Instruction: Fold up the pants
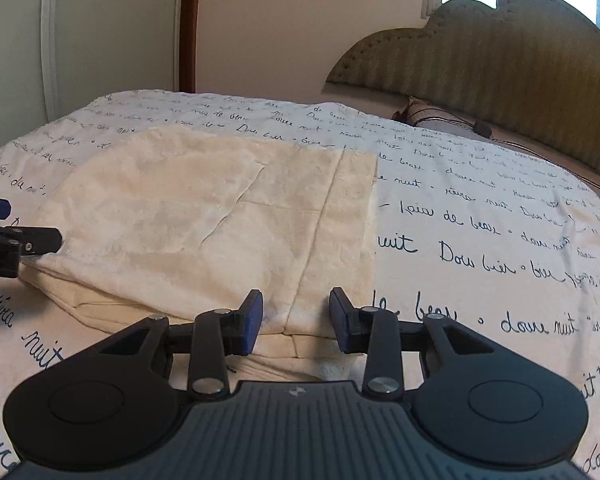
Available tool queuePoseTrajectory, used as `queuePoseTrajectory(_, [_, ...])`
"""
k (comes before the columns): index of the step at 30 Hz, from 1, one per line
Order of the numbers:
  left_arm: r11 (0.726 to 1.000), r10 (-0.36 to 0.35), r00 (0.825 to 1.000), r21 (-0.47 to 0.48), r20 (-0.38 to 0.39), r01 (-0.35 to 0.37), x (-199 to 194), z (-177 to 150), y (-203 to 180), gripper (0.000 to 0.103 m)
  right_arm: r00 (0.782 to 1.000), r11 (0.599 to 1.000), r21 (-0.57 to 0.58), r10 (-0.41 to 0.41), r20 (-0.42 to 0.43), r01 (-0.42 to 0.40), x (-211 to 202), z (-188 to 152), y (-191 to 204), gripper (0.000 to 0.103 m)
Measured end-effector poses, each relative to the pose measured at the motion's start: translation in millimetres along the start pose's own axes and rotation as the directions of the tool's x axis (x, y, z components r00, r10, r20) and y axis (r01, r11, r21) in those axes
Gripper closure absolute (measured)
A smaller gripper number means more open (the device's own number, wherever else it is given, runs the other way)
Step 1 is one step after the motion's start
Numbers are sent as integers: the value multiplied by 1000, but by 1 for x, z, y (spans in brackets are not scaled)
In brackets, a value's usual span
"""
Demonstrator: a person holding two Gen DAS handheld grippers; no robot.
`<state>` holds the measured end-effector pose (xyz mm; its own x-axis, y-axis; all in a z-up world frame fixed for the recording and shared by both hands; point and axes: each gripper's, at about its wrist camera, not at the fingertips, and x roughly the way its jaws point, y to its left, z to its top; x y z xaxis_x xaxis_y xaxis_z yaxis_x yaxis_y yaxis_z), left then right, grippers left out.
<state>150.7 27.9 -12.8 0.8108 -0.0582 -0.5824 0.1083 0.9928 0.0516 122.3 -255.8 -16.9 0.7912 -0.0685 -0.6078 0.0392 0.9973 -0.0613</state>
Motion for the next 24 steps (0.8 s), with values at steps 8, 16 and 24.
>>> queuePoseTrajectory(8, [987, -136, 990, -98, -48, 131, -24, -31, -20, 4, 994, 995, 11, 101, -31, -101, -44, -31, 46, 64])
queuePoseTrajectory(16, [997, -65, 993, -52, -98, 60, -1, -43, -24, 4, 997, 984, 175, 57, -52, -47, -40, -45, 43, 38])
queuePoseTrajectory(24, [1000, -18, 995, -20, -95, 16, -1, -47, -26, 0, 997, 990, 142, -15, -71, 25, -34, -54, 54, 5])
